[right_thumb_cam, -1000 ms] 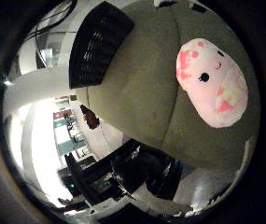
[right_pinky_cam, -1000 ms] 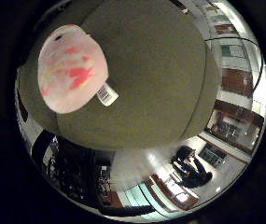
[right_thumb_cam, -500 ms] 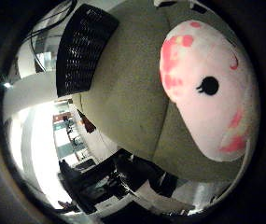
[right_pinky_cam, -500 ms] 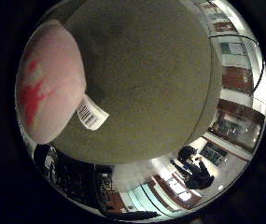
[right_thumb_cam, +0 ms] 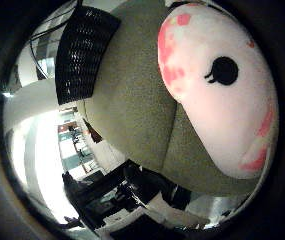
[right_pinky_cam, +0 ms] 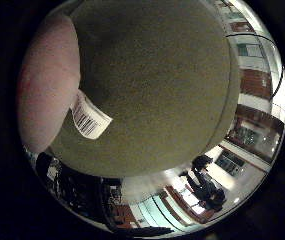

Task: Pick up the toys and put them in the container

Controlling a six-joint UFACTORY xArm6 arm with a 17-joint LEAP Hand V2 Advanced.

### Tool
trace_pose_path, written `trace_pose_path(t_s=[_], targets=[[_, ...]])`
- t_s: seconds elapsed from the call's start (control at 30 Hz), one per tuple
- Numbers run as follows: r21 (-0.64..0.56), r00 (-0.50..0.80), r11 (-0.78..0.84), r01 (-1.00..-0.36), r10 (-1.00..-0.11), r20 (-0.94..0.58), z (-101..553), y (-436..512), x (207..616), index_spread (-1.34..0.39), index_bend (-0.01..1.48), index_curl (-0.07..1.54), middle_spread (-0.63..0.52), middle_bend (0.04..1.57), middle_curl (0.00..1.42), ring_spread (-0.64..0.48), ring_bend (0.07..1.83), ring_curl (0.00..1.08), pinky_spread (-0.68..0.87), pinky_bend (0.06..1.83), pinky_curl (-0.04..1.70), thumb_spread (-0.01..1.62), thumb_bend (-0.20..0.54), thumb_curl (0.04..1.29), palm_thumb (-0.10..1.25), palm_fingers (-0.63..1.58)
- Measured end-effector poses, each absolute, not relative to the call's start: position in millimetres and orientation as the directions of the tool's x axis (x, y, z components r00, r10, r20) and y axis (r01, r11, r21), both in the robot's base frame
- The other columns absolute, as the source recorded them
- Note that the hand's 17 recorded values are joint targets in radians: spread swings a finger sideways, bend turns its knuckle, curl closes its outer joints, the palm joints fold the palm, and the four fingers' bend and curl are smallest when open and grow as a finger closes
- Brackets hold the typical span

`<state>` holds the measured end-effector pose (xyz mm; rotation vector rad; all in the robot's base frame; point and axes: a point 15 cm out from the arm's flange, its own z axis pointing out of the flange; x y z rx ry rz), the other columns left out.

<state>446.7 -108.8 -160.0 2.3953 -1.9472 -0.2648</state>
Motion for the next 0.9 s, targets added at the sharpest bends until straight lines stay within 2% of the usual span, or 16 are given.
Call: trace_pose_path(t_s=[0.17, 0.27, 0.37, 0.47, 0.53, 0.6, 0.7, 0.9], targets=[[0.139, 0.198, -0.211, -0.968, -0.975, -0.103, -165.9, -107.0, 452.2, -0.27, 0.17, 0.27, 0.05, 0.25, 0.34, 0.15, 0.37, 0.27, 0.26, 0.48, 0.15, 0.99, -0.023, 0.29, 0.42, 0.09], [0.138, 0.198, -0.21, -0.968, -0.975, -0.101, -169.5, -104.8, 454.4, -0.24, 0.14, 0.26, -0.01, 0.31, 0.37, 0.06, 0.47, 0.29, 0.22, 0.49, 0.14, 0.99, -0.018, 0.3, 0.49, 0.26], [0.125, 0.196, -0.207, -0.97, -0.976, -0.093, -169.5, -106.0, 458.2, -0.26, 0.18, 0.27, -0.12, 0.44, 0.43, -0.13, 0.63, 0.35, 0.02, 0.6, 0.13, 0.99, -0.017, 0.3, 0.54, 0.54], [0.089, 0.197, -0.203, -0.975, -0.978, -0.072, -167.7, -108.8, 468.3, -0.35, 0.21, 0.3, -0.22, 0.55, 0.51, -0.26, 0.83, 0.42, -0.21, 0.9, 0.19, 0.99, -0.005, 0.32, 0.62, 0.95], [0.072, 0.198, -0.202, -0.977, -0.978, -0.063, -166.4, -109.6, 473.1, -0.42, 0.33, 0.4, -0.27, 0.67, 0.61, -0.31, 0.92, 0.51, -0.31, 1.08, 0.29, 0.98, -0.01, 0.33, 0.7, 1.11], [0.063, 0.198, -0.202, -0.977, -0.978, -0.058, -165.8, -109.3, 475.9, -0.46, 0.51, 0.51, -0.3, 0.78, 0.7, -0.32, 1.02, 0.57, -0.33, 1.2, 0.36, 0.98, -0.002, 0.34, 0.79, 1.2], [0.045, 0.2, -0.202, -0.978, -0.979, -0.048, -164.6, -111.1, 480.9, -0.46, 0.75, 0.68, -0.3, 0.93, 0.81, -0.31, 1.15, 0.66, -0.29, 1.33, 0.45, 0.97, 0.002, 0.37, 0.91, 1.14], [0.021, 0.22, -0.221, -0.975, -0.975, -0.032, -161.9, -114.6, 487.7, -0.37, 1.01, 0.87, -0.26, 1.13, 0.94, -0.29, 1.28, 0.78, -0.23, 1.46, 0.59, 0.98, -0.004, 0.43, 1.07, 1.06]])
